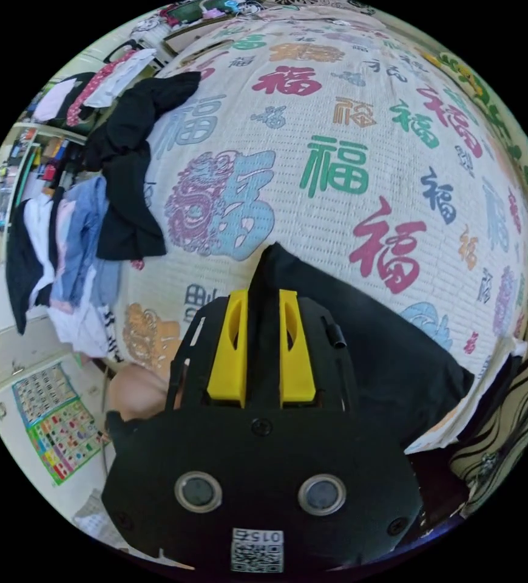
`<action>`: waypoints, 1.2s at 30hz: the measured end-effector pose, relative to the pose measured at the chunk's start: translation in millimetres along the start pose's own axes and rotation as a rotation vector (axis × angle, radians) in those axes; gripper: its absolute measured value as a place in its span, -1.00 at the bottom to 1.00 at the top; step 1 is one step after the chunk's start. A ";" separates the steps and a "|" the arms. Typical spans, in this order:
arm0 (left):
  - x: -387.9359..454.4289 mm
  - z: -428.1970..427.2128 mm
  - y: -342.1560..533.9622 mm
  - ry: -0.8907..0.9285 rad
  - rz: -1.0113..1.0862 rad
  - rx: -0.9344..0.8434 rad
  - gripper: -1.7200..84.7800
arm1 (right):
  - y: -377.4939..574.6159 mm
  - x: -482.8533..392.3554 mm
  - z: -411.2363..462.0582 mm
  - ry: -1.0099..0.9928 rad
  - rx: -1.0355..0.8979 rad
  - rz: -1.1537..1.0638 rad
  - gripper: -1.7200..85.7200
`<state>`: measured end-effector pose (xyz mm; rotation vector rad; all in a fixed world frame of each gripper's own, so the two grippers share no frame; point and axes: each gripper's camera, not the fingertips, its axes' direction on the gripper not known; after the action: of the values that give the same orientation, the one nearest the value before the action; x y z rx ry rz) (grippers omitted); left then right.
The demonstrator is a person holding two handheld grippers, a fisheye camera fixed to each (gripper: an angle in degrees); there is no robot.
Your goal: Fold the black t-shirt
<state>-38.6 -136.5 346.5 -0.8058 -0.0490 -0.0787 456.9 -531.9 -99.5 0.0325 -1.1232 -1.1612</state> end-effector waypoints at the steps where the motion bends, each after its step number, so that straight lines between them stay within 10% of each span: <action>1: 2.5 0.5 1.9 -0.001 0.011 0.001 -0.82 | -11.2 -5.5 1.1 0.056 -0.006 0.008 -0.76; 14: 26.4 11.5 16.2 -0.002 0.039 0.033 -0.97 | -49.2 -16.5 14.2 0.216 -0.078 -0.013 -0.90; 36: 331.3 60.8 102.2 0.086 0.805 0.224 -0.98 | 157.5 367.8 -118.4 -0.740 0.352 0.055 -0.95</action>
<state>299.6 -39.2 339.6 -0.5504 0.3432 0.6422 635.3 -788.3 177.2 -0.1681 -1.9618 -0.9266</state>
